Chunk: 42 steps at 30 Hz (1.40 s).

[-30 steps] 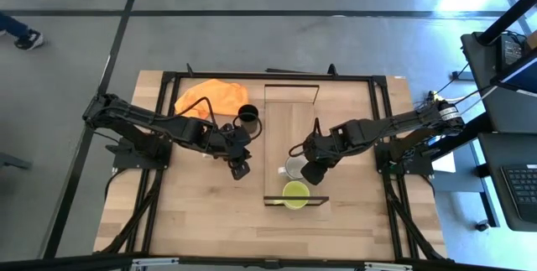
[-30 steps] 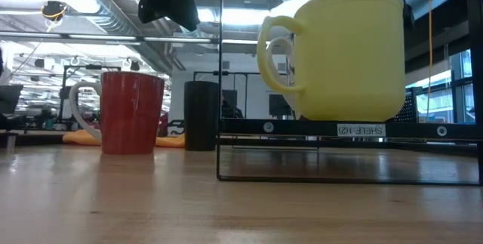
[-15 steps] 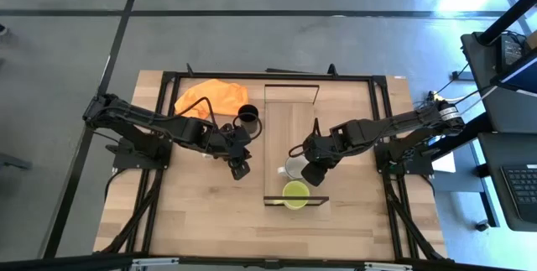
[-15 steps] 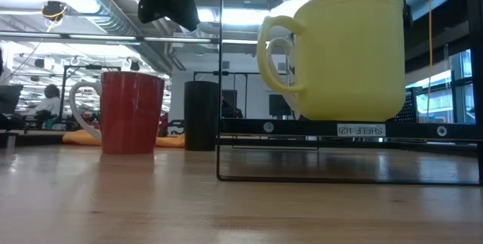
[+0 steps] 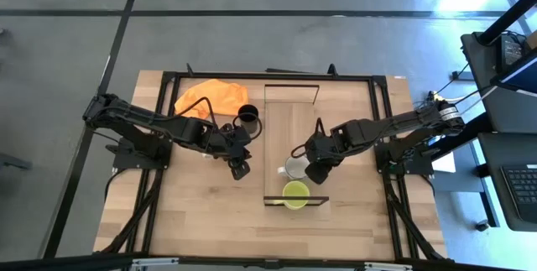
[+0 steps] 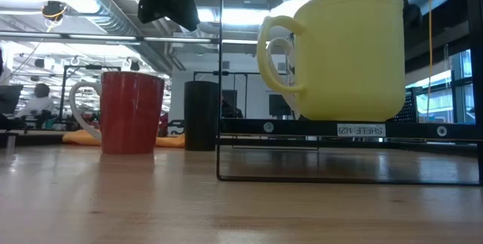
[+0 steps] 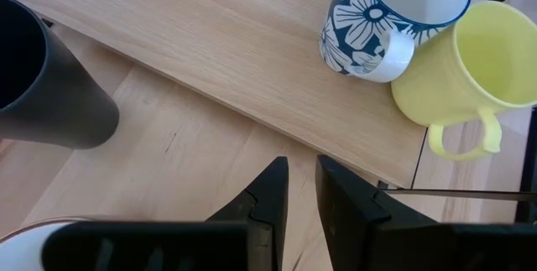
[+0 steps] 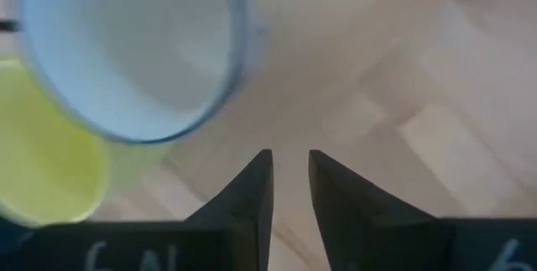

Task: Stack small to large cups/mugs on shelf
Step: Put the white and red mug on the shelf

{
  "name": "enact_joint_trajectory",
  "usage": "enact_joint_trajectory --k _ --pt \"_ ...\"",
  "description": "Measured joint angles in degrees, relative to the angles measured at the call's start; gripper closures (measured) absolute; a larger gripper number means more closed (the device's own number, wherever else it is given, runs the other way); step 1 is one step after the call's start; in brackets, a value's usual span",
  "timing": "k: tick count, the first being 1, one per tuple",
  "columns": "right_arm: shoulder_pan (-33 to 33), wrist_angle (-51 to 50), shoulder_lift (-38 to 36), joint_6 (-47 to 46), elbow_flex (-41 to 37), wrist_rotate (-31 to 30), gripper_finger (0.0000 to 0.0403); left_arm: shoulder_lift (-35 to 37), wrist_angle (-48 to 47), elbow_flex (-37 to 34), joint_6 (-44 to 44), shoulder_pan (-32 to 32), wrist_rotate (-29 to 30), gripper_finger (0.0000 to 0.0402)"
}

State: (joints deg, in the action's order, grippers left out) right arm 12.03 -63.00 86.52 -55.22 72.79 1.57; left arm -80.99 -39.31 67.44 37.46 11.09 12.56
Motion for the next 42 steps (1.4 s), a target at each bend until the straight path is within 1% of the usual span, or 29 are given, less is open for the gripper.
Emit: enact_joint_trajectory --k 4,13,19,28,32,37,39,42 --pt "-0.2 -0.9 0.0 -1.3 0.0 -1.9 0.0322 0.0 0.1 0.0 0.0 0.0 0.0 0.0343" --pt "-1.5 -0.1 0.0 -1.4 0.4 -2.1 0.0322 0.0 1.0 0.0 0.0 0.0 -0.1 0.0343" --pt "-2.7 -0.1 0.0 -1.1 0.4 -2.1 0.0322 0.0 1.4 0.0 0.0 0.1 -3.9 0.0343" --pt "-3.3 -0.2 -0.4 0.1 0.4 -1.4 0.0322 0.0 1.4 0.0 0.0 0.0 -4.1 0.0343" --pt "-3.4 -0.7 -2.9 0.0 0.8 -0.7 0.0322 0.0 3.3 0.0 0.0 0.0 -4.1 0.0343" --pt "-3.6 -4.0 -7.3 -2.0 3.8 -5.9 0.0322 0.0 7.4 1.4 -1.3 0.0 -6.2 0.0343" --pt "-3.6 -4.7 -8.9 -3.0 4.8 -7.9 0.0322 0.0 7.3 2.1 -1.8 0.0 -6.3 0.0343" --pt "-3.6 -5.4 -11.5 -4.2 5.1 -8.6 0.0322 0.0 7.3 3.3 -1.7 0.0 -6.3 0.0343"
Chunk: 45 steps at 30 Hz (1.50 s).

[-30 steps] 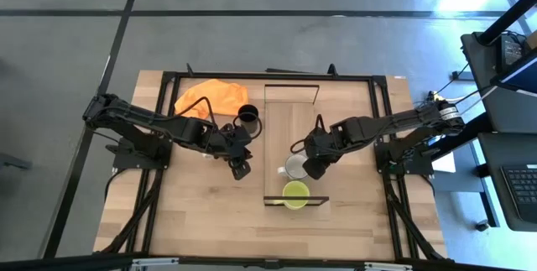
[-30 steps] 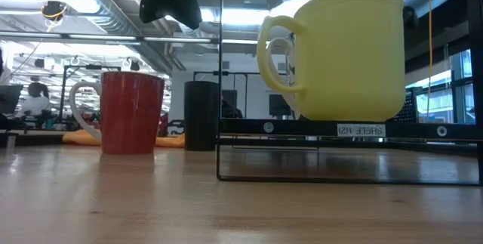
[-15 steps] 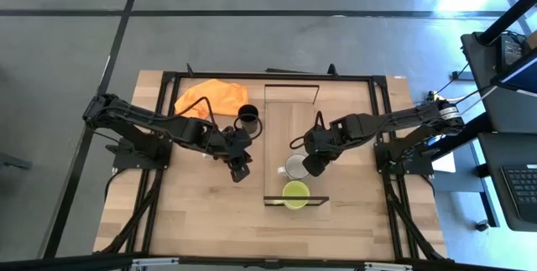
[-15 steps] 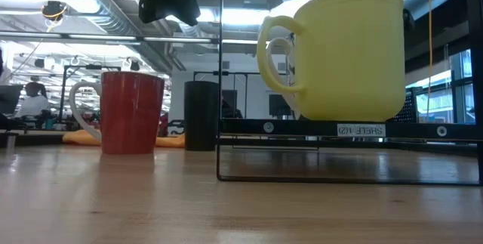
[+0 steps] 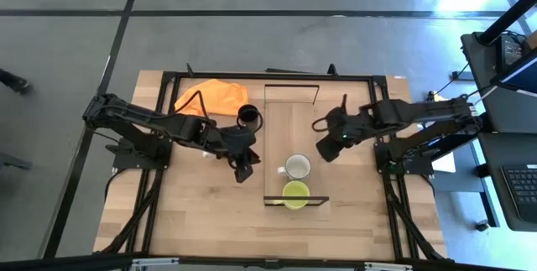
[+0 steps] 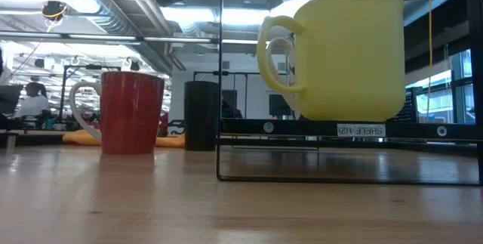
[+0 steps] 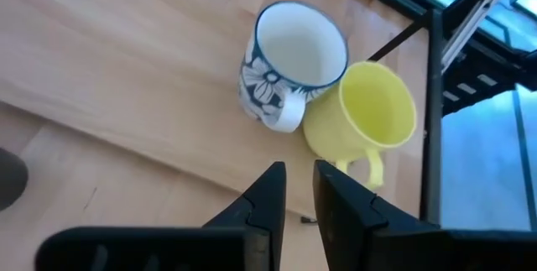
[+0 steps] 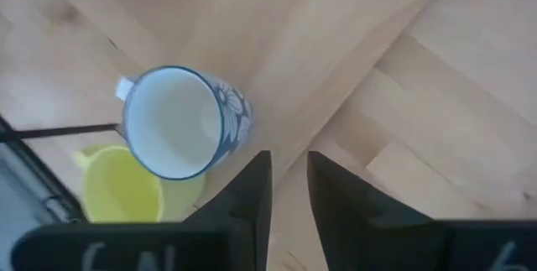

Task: Stack small to large cups/mugs on shelf
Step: Put the white and red mug on the shelf

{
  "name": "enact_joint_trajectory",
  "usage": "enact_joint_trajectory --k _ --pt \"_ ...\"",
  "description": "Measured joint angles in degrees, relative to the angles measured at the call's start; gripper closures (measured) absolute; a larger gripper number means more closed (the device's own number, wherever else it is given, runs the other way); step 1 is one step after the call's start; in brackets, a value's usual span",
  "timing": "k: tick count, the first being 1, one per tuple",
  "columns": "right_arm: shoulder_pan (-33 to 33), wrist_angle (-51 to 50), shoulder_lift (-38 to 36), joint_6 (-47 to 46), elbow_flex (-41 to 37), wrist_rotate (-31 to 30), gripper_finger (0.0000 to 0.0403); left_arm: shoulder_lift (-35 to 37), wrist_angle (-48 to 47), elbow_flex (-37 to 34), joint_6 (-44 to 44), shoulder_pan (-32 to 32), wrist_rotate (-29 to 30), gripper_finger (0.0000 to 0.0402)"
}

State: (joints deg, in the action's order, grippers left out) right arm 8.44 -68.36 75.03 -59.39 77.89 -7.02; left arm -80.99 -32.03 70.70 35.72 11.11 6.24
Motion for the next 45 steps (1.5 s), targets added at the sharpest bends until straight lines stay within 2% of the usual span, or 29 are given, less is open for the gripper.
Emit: enact_joint_trajectory --k 4,13,21,28,32,35,39,45 --pt "1.8 0.0 -1.9 -1.5 0.0 0.3 0.0322 0.0 0.0 0.7 0.7 0.4 0.0 0.0343" --pt "11.4 -1.3 -2.5 -8.0 0.0 1.1 0.0322 0.0 -0.5 0.7 3.6 3.6 -0.1 0.0343" --pt "17.2 -2.0 -2.5 -15.3 0.0 -1.6 0.0322 0.0 -0.5 0.7 8.1 8.2 -1.5 0.0343" --pt "23.2 0.7 -2.1 -21.3 0.0 -1.8 0.0322 -0.2 -0.5 0.7 12.2 12.1 5.3 0.0343" --pt "25.1 6.5 -1.2 -21.3 0.0 -4.5 0.0322 -0.4 -4.9 0.8 16.7 13.7 13.4 0.0343" --pt "24.7 8.7 -0.9 -19.3 0.0 -7.5 0.0322 -0.3 -8.5 0.8 18.1 13.5 15.3 0.0343" --pt "23.1 9.6 -0.9 -15.8 0.0 -8.4 0.0322 0.3 -10.6 0.8 17.1 12.0 14.3 0.0343" --pt "21.1 9.9 -0.9 -12.2 0.0 -8.4 0.0322 0.5 -12.7 0.8 7.9 4.3 4.7 0.0343"
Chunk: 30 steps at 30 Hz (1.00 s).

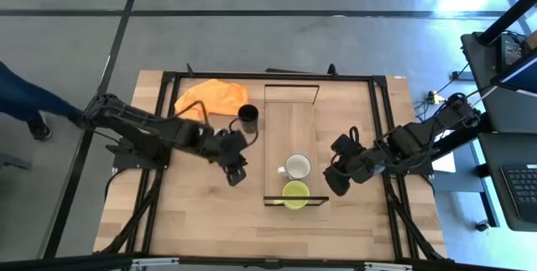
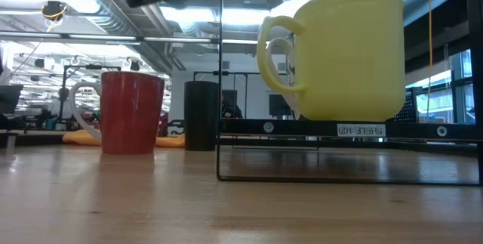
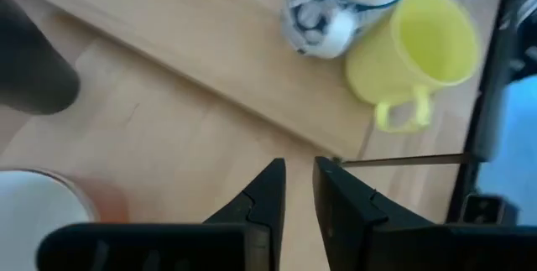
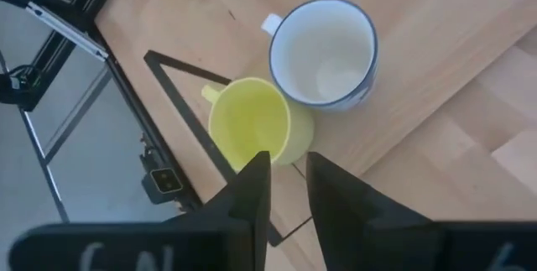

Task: Stack small to large cups/mugs on shelf
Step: Put the white and red mug on the shelf

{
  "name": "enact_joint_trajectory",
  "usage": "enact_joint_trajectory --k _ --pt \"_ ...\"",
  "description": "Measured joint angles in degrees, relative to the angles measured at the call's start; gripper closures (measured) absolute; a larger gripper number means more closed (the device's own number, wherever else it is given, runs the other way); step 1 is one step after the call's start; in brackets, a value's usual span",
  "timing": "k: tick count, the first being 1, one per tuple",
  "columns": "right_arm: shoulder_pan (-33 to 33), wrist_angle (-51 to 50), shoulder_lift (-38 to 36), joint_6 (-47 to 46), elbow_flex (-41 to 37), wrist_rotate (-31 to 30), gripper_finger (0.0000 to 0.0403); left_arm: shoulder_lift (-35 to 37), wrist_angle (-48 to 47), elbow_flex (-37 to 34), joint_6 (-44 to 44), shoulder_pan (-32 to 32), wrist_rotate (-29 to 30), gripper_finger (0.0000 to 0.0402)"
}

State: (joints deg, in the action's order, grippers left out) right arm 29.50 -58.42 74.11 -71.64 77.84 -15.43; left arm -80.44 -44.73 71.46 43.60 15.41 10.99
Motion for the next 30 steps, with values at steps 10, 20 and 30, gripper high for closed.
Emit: enact_joint_trajectory --k 10,20,30 --pt "-5.7 -0.1 0.0 5.4 0.0 0.1 0.0322 0.6 -3.9 0.0 -15.4 -11.0 -8.8 0.0343" --pt "-13.0 -0.8 0.0 10.2 0.0 1.1 0.0322 4.2 -25.1 0.0 -5.9 -17.3 -5.2 0.0343" --pt "-19.2 -0.8 0.0 15.0 0.0 4.5 0.0322 5.5 -27.7 0.0 -12.6 -21.9 -3.2 0.0343"
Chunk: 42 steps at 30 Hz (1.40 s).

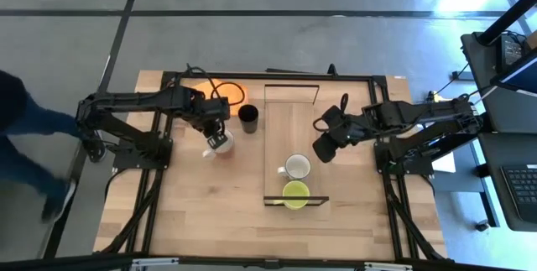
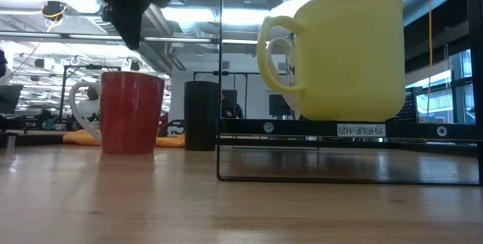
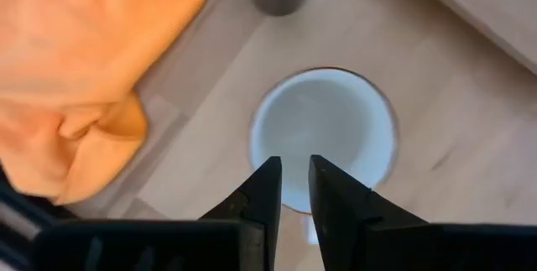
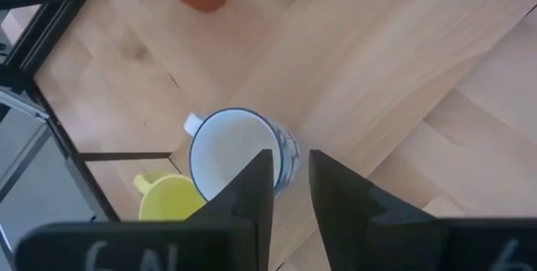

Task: Stack small to large cups/mugs on shelf
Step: Put the white and red mug on the shelf

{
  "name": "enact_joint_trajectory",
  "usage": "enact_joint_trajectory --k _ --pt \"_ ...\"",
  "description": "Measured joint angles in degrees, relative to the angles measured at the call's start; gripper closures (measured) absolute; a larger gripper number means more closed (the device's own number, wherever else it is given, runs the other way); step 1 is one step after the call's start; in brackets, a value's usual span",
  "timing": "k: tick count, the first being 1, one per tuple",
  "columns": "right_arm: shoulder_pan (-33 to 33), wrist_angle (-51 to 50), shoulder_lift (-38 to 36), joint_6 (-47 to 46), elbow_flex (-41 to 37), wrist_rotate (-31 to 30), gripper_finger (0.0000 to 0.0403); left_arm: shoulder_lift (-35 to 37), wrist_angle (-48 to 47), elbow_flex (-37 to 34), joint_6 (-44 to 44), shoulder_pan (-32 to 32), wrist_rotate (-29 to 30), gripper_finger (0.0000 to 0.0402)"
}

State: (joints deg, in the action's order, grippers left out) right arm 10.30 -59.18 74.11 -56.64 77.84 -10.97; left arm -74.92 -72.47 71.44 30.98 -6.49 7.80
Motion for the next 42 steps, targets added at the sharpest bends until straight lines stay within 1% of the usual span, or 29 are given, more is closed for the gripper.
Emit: enact_joint_trajectory --k 2,6,11,15,19,23,27,29,36,42 --pt "-0.8 0.0 0.0 0.2 0.0 0.2 0.0322 -0.1 -0.6 0.0 1.2 -2.0 -0.7 0.0343" --pt "-1.8 0.0 0.0 1.5 0.0 0.8 0.0322 -0.1 -0.4 0.0 2.3 -5.4 -5.6 0.0343" --pt "-2.4 -0.8 0.0 1.6 0.0 1.7 0.0322 -0.1 -1.5 0.0 3.0 -7.7 -6.7 0.0342" --pt "-2.4 -2.6 0.0 1.7 0.0 1.7 0.0322 -1.5 -2.9 0.0 2.6 -9.6 -8.3 0.0330" --pt "-2.4 -3.5 0.0 1.7 0.0 1.7 0.0322 -4.0 -1.2 0.0 -4.1 -9.3 -8.1 0.0317" --pt "-2.4 -3.6 0.0 1.7 0.0 1.6 0.0322 -6.6 0.1 0.0 -7.5 -8.1 -7.9 0.0316" --pt "-2.4 -3.6 0.0 1.7 0.0 1.6 0.0322 -8.2 0.1 0.0 -10.2 -7.4 -5.7 0.0318" --pt "-2.4 -3.7 0.0 1.7 0.0 1.6 0.0322 -8.7 0.1 0.0 -11.9 -7.3 -5.6 0.0318" --pt "-2.4 -3.7 0.0 2.5 0.0 1.6 0.0322 -9.1 0.1 0.0 -13.4 -7.3 -6.9 0.0318" --pt "-2.4 -3.7 0.0 2.9 0.0 1.6 0.0322 -9.1 0.1 0.0 -14.7 -7.3 -6.9 0.0318"
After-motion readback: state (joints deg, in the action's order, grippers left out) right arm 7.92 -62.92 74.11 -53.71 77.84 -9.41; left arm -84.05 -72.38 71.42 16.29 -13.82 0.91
